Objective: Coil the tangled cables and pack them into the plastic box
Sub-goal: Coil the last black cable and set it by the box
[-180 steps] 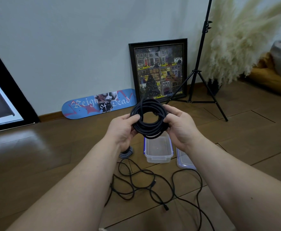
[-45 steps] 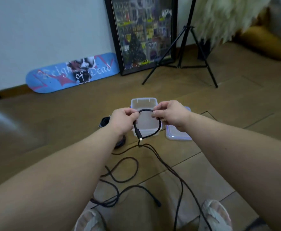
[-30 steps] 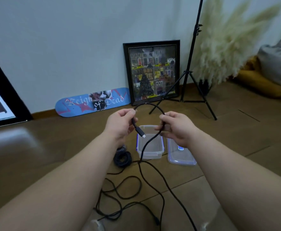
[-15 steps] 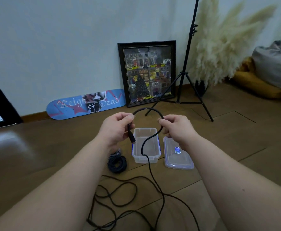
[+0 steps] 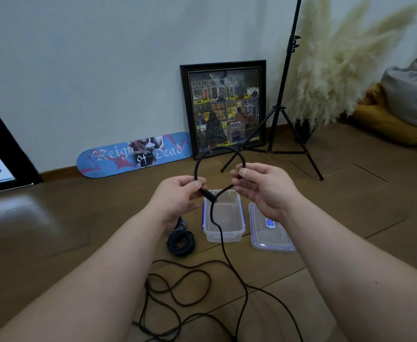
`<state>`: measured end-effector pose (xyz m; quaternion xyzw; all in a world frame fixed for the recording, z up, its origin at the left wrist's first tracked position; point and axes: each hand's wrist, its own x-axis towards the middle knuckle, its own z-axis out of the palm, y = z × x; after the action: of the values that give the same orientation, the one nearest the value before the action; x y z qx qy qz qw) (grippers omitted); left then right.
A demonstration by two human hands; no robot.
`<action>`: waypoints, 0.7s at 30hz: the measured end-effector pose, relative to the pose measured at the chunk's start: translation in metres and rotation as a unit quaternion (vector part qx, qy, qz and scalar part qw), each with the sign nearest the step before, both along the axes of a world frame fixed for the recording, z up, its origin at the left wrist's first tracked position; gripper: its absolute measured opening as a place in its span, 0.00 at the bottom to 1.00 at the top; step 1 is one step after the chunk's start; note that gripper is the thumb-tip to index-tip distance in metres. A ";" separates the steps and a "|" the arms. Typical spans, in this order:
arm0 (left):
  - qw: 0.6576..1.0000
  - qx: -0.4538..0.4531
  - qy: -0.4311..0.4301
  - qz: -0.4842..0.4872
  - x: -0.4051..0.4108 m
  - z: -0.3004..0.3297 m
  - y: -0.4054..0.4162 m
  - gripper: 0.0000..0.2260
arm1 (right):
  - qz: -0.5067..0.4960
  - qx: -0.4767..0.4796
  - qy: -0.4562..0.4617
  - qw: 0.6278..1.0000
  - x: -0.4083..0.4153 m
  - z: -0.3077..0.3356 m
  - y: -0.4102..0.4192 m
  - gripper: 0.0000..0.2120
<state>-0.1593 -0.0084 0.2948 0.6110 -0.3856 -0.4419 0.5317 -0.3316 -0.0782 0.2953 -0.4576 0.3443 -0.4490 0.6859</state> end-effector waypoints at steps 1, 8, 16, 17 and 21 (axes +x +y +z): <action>1.000 -0.001 0.001 0.004 0.001 0.000 0.000 0.08 | -0.003 -0.012 0.016 1.000 -0.002 0.001 0.000 0.06; 0.986 -0.032 0.145 0.071 0.007 0.011 -0.006 0.08 | -0.035 -0.043 0.116 0.992 -0.003 -0.002 -0.006 0.05; 0.938 -0.100 0.294 0.153 0.021 0.017 -0.009 0.08 | 0.115 -0.056 0.309 0.942 -0.013 -0.018 -0.005 0.03; 0.939 -0.102 0.287 0.163 0.025 0.016 -0.009 0.08 | 0.109 -0.054 0.308 0.944 -0.016 -0.019 -0.006 0.02; 0.963 -0.082 0.216 0.141 0.031 0.012 -0.004 0.06 | 0.036 -0.106 0.289 0.951 -0.021 -0.017 -0.010 0.01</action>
<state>-0.1288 -0.0125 0.3070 0.5033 -0.2061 -0.4510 0.7076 -0.3524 -0.0879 0.2782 -0.6504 0.4615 -0.3062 0.5199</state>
